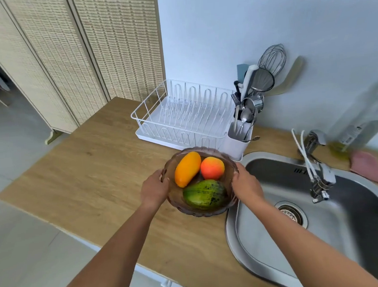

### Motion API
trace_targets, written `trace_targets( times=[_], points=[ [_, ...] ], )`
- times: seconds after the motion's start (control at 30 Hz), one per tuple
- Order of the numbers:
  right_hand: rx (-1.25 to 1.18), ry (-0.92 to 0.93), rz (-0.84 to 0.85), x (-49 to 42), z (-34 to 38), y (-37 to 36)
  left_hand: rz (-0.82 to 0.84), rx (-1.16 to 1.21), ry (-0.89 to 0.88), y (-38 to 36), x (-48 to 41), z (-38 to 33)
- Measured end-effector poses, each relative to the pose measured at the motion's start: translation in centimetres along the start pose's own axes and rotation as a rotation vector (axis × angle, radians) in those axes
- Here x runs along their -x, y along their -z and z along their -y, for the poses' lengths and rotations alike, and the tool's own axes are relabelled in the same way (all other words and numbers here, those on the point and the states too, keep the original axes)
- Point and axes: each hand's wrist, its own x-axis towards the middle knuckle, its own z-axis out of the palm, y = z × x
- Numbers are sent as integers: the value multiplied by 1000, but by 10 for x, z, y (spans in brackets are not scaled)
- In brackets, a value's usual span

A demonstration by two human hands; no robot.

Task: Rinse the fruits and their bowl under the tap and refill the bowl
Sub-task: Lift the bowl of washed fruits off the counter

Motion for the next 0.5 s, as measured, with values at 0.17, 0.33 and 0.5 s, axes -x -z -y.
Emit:
trace_targets(
  times=[0.17, 0.33, 0.5],
  points=[
    [-5, 36, 22, -1, -1, -4, -16, -14, -15, 9, 4, 2],
    [-93, 111, 41, 7, 13, -3, -94, 19, -18, 42, 13, 2],
    [-129, 223, 59, 9, 50, 5, -213, 3, -10, 89, 15, -10]
  ],
)
